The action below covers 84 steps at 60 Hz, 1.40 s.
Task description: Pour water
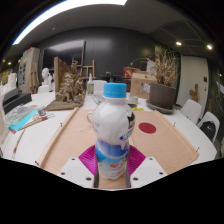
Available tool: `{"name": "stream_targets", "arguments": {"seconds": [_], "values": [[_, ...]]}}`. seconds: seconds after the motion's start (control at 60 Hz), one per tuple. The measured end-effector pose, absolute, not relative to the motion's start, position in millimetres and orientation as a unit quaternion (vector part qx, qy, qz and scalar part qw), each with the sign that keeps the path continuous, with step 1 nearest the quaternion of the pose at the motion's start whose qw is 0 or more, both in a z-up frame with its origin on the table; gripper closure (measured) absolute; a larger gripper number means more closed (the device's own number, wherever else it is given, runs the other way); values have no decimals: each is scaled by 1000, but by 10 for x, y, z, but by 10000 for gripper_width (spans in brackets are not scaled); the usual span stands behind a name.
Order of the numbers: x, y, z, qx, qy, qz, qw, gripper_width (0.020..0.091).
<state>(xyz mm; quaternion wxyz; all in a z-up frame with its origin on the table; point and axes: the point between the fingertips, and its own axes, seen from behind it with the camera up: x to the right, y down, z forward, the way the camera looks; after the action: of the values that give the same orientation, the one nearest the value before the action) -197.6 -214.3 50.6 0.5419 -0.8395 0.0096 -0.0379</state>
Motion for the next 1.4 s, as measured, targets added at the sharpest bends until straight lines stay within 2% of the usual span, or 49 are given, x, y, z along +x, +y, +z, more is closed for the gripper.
{"name": "stream_targets", "arguments": {"seconds": [0.1,0.267,0.383,0.533,0.75,1.0,1.267,1.4], "values": [[-1935,-2111,713,-838,4,-51,544,753],[-1536,-1868,1317,-822,-2,-113,558,753],[-1047,-1572,1710,-806,-38,-202,555,753],[-592,-1049,2045,-753,-147,-354,534,752],[-392,-330,2041,-606,-358,-556,442,753],[-536,39,1823,-474,-480,-641,367,753],[-765,146,1584,-437,-533,-629,361,751],[-780,138,1597,-488,-504,-592,396,752]]}}
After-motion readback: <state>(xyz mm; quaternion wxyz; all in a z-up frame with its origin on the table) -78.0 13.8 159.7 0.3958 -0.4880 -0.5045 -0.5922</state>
